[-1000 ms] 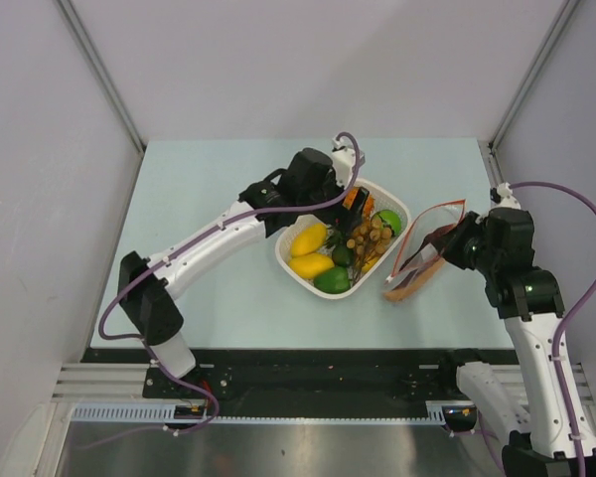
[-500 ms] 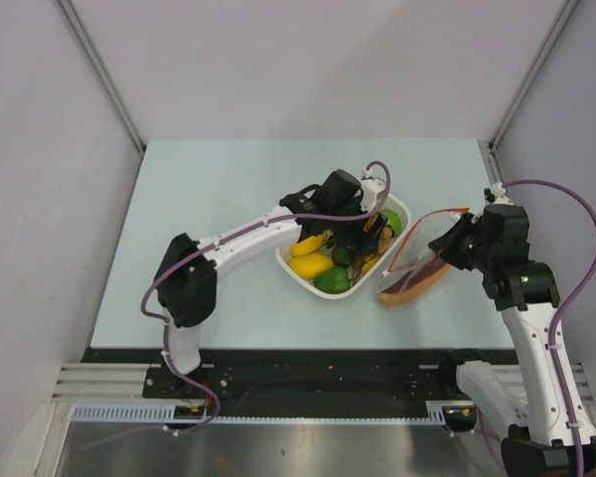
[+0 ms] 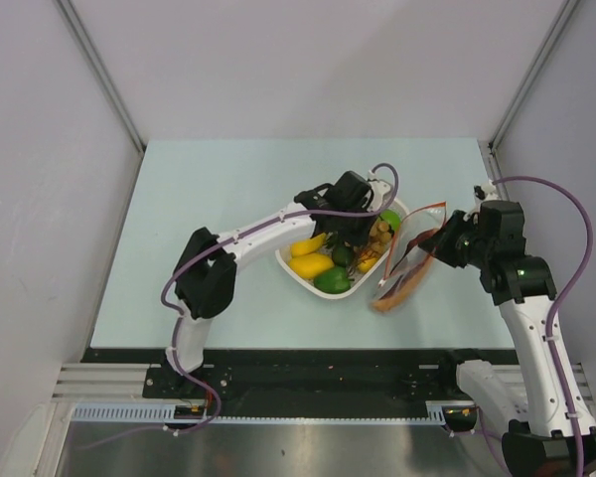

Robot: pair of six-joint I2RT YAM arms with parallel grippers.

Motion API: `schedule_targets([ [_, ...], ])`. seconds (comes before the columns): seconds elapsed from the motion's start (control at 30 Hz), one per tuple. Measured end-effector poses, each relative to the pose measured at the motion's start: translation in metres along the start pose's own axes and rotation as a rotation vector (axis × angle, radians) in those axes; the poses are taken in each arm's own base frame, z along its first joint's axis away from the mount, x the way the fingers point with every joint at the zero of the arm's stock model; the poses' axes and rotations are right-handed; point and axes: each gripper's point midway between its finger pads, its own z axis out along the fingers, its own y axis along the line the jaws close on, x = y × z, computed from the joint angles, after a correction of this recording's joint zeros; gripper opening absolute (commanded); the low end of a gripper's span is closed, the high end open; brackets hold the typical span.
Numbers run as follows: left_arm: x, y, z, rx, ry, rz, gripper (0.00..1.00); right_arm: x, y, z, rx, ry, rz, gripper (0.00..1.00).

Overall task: Place the food in the zip-top bag and seal the zipper
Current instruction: Pick up the fake fruit from the bin, then place the fake fruit in the zipper food storage bag.

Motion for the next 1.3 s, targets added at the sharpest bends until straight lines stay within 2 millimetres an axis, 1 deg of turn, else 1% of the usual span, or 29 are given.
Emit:
schedule_targets([
  [0.1, -0.005, 0.005, -0.010, -0.004, -0.009, -0.009, 0.00, 0.001, 0.003, 0.001, -0.016, 0.008, -0.002, 0.00],
  [0.13, -0.009, 0.006, -0.016, -0.004, -0.021, -0.011, 0.00, 0.001, 0.005, 0.002, -0.025, 0.010, -0.004, 0.00],
  [0.2, -0.023, 0.005, -0.035, 0.003, -0.066, -0.011, 0.00, 0.001, 0.009, 0.003, -0.042, 0.018, -0.007, 0.00],
  [0.27, -0.044, 0.001, -0.066, 0.012, -0.145, -0.002, 0.00, 0.001, 0.011, 0.004, -0.054, 0.024, -0.010, 0.00],
  [0.37, -0.086, -0.011, -0.126, 0.029, -0.322, 0.020, 0.00, 0.002, 0.015, 0.006, -0.072, 0.032, -0.011, 0.00],
  [0.43, -0.115, -0.023, -0.169, 0.050, -0.463, 0.037, 0.00, 0.002, 0.018, 0.008, -0.086, 0.039, -0.007, 0.00],
  [0.53, -0.148, -0.041, -0.222, 0.091, -0.639, 0.050, 0.00, 0.002, 0.023, 0.009, -0.106, 0.046, -0.003, 0.00],
  [0.6, -0.167, -0.051, -0.247, 0.117, -0.729, 0.050, 0.00, 0.002, 0.025, 0.011, -0.116, 0.052, 0.001, 0.00],
  [0.67, -0.184, -0.060, -0.262, 0.146, -0.798, 0.038, 0.00, 0.002, 0.028, 0.012, -0.128, 0.057, 0.008, 0.00],
  [0.73, -0.193, -0.067, -0.265, 0.175, -0.836, 0.020, 0.00, 0.001, 0.030, 0.013, -0.137, 0.059, 0.016, 0.00],
  [0.8, -0.198, -0.075, -0.261, 0.206, -0.853, 0.002, 0.00, 0.000, 0.034, 0.014, -0.151, 0.060, 0.024, 0.00],
  [0.9, -0.202, -0.089, -0.246, 0.250, -0.854, -0.009, 0.00, -0.001, 0.037, 0.016, -0.166, 0.065, 0.036, 0.00],
  [1.0, -0.200, -0.108, -0.226, 0.298, -0.835, -0.013, 0.00, -0.001, 0.040, 0.017, -0.177, 0.070, 0.044, 0.00],
  [1.07, -0.197, -0.120, -0.213, 0.330, -0.815, -0.012, 0.00, -0.001, 0.040, 0.017, -0.180, 0.073, 0.048, 0.00],
  [1.17, -0.189, -0.132, -0.200, 0.357, -0.792, -0.012, 0.00, 0.000, 0.042, 0.016, -0.188, 0.077, 0.048, 0.00],
  [1.23, -0.178, -0.135, -0.187, 0.366, -0.766, -0.015, 0.00, 0.000, 0.043, 0.016, -0.194, 0.079, 0.047, 0.00],
  [1.3, -0.159, -0.132, -0.166, 0.358, -0.717, -0.019, 0.00, 0.000, 0.043, 0.015, -0.197, 0.076, 0.045, 0.00],
])
